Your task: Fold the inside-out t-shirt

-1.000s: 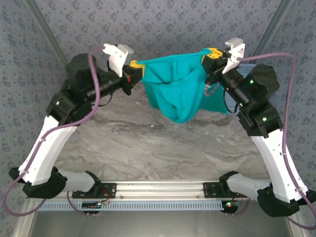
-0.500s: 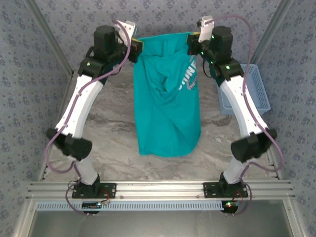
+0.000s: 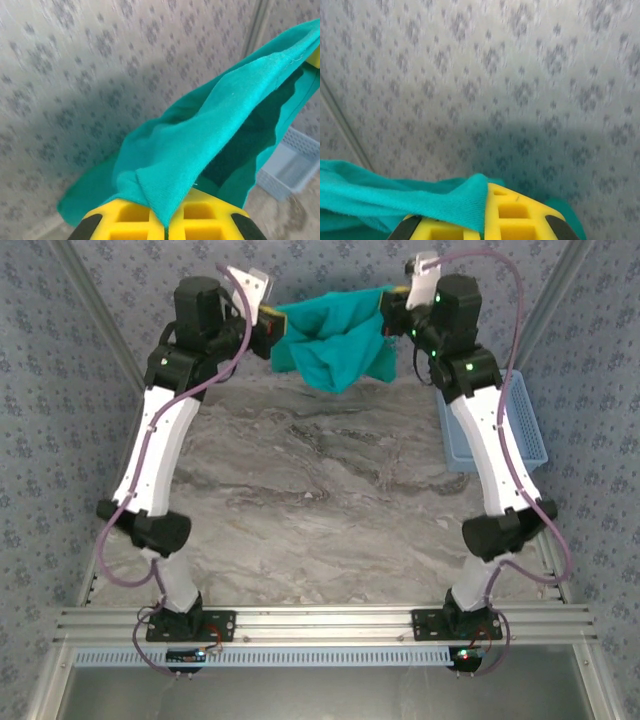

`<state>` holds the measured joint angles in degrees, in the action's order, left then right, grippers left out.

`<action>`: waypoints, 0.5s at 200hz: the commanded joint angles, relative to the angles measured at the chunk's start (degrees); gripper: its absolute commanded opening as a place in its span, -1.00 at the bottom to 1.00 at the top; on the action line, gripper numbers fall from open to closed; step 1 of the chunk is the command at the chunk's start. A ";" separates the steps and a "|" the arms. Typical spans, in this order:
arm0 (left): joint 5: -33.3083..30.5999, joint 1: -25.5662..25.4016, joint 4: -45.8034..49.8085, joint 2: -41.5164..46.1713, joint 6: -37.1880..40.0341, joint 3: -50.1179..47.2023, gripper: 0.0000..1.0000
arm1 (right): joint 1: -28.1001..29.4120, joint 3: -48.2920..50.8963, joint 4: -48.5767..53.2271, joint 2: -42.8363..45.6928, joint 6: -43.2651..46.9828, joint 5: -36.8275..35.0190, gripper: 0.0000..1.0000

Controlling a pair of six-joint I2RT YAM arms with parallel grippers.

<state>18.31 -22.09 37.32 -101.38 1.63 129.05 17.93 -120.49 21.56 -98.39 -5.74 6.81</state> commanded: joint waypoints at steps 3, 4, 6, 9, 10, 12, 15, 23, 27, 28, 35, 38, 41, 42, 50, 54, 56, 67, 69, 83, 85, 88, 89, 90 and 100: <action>-1.21 1.94 -9.46 10.23 -2.87 -27.19 -1.00 | 1.64 24.12 -8.63 10.38 0.74 -6.11 -0.98; -1.10 1.91 -10.25 10.50 -3.13 -28.64 -1.00 | 1.83 25.37 -9.08 10.61 0.65 -6.33 -0.98; -0.75 1.81 -11.83 11.71 -3.56 -31.55 -1.00 | 2.23 27.78 -9.63 11.69 0.36 -6.71 -0.98; -0.20 1.67 -14.21 13.14 -4.19 -35.56 -1.00 | 2.73 31.35 -11.02 13.05 -0.34 -7.19 -0.98; -0.11 1.64 -15.00 13.67 -4.36 -37.00 -1.00 | 2.99 32.50 -11.37 13.45 -0.55 -7.35 -0.98; 0.17 1.51 -16.51 14.68 -4.62 -39.79 -1.00 | 3.31 34.75 -12.11 14.29 -0.89 -7.76 -0.98; 0.31 1.30 -18.66 16.07 -5.37 -43.68 -1.00 | 4.00 37.24 -12.98 15.45 -1.44 -8.08 -0.98; 0.16 0.48 -23.23 19.46 -7.54 -53.21 -1.00 | 5.82 46.12 -14.46 18.12 -2.47 -9.40 -0.98; 0.20 0.03 -24.93 20.95 -8.62 -57.46 -1.00 | 6.85 49.85 -14.91 19.36 -2.89 -10.21 -0.98; 0.26 -0.15 -25.23 21.26 -8.73 -58.49 -1.00 | 7.16 50.76 -14.98 19.63 -3.02 -10.49 -0.98; 0.35 -1.41 -26.98 23.41 -10.07 -64.85 -0.99 | 8.76 57.99 -15.22 21.34 -3.82 -11.35 -0.96; 0.14 -2.05 -27.55 24.21 -10.53 -67.79 -0.96 | 9.39 60.06 -15.19 22.04 -4.14 -11.37 -0.94; -0.19 -2.60 -27.90 24.82 -11.10 -69.99 -0.91 | 10.12 62.87 -15.23 22.64 -4.26 -11.26 -0.91; -0.33 -2.82 -28.00 25.09 -11.33 -70.96 -0.89 | 10.38 63.73 -15.23 22.81 -4.27 -11.19 -0.89; -1.53 -5.10 -28.41 26.48 -13.72 -77.21 -0.57 | 12.21 69.43 -14.58 24.49 -5.35 -10.85 -0.72; -2.33 -6.19 -28.44 26.93 -15.38 -79.99 -0.25 | 13.36 72.42 -14.29 25.32 -5.93 -10.70 -0.57; -2.71 -6.69 -28.33 27.16 -16.29 -81.08 -0.12 | 13.99 73.89 -14.38 25.76 -6.01 -10.33 -0.50; -2.60 -8.62 -27.01 28.00 -20.71 -86.63 0.17 | 17.13 80.71 -14.45 28.86 -5.95 -7.44 -0.32; -2.21 -8.79 -26.79 28.22 -21.34 -87.38 0.19 | 17.73 81.87 -14.18 29.46 -6.08 -7.36 -0.29; -0.44 -9.24 -24.38 30.40 -25.24 -90.75 0.25 | 19.34 85.94 -10.33 33.71 -7.57 -8.67 -0.10; -0.50 -9.28 -23.76 30.79 -25.61 -90.80 0.25 | 19.23 86.12 -9.68 34.23 -7.61 -8.66 -0.08; -0.74 -9.29 -22.97 31.48 -26.10 -90.83 0.26 | 19.01 86.12 -8.79 34.90 -7.54 -8.61 -0.05; -0.78 -9.29 -22.59 31.67 -26.17 -90.83 0.25 | 18.95 86.12 -8.54 35.09 -7.36 -8.54 -0.04; -0.75 -9.29 -22.18 31.90 -26.25 -90.78 0.25 | 18.88 86.08 -8.33 35.19 -7.18 -8.42 -0.04; -0.58 -9.16 -19.16 33.80 -26.06 -89.52 0.27 | 18.13 84.83 -6.75 36.07 -4.86 -7.42 0.03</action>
<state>17.34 -31.53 17.37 -74.35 -17.98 36.86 37.06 -33.50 14.00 -67.90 -11.07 0.12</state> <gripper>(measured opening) 0.625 0.475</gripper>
